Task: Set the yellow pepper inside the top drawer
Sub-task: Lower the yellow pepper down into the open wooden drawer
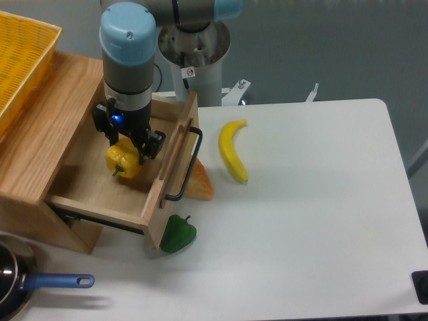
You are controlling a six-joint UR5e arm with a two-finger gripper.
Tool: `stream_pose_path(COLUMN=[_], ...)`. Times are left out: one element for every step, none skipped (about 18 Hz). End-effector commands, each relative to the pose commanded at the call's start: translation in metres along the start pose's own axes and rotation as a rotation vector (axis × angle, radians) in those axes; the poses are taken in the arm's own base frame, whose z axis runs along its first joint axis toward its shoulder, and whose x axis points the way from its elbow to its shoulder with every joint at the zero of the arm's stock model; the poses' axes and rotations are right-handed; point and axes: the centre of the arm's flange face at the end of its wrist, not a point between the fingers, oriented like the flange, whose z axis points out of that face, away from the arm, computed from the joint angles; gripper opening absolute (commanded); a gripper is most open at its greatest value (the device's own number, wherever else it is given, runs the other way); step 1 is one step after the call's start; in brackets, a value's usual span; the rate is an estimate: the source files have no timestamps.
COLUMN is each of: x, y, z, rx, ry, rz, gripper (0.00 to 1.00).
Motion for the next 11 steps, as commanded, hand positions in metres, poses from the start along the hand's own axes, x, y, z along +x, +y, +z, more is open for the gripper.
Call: stream_pose_path(x=[-0.0001, 0.0, -0.0004, 0.0001, 0.0031, 0.0036, 0.0035, 0.003, 0.0035, 0.0033, 0.0033], y=[0.0001, 0.0007, 0.0009, 0.0012, 0.0002, 0.0001, 0.0001, 0.0004, 0.0005, 0.0005, 0.0005], z=[0.0, 0.0014, 0.0015, 0.0023, 0.0029, 0.003, 0.004, 0.004, 0.0043, 0.0041, 0.0041], rx=[-0.001, -0.003, -0.006, -0.01, -0.012, -0.014, -0.02, -0.024, -0.028, -0.027, -0.027], ry=[-0.001, 0.0, -0.003, -0.006, -0.006, -0.01, -0.015, -0.02, -0.023, -0.025, -0.025], rz=[0.0, 0.001, 0.001, 0.002, 0.008, 0.01, 0.009, 0.009, 0.011, 0.011, 0.011], gripper=[0.48, 0.53, 0.55, 0.58, 0.61, 0.64, 0.66, 0.71, 0.73, 0.75, 0.79])
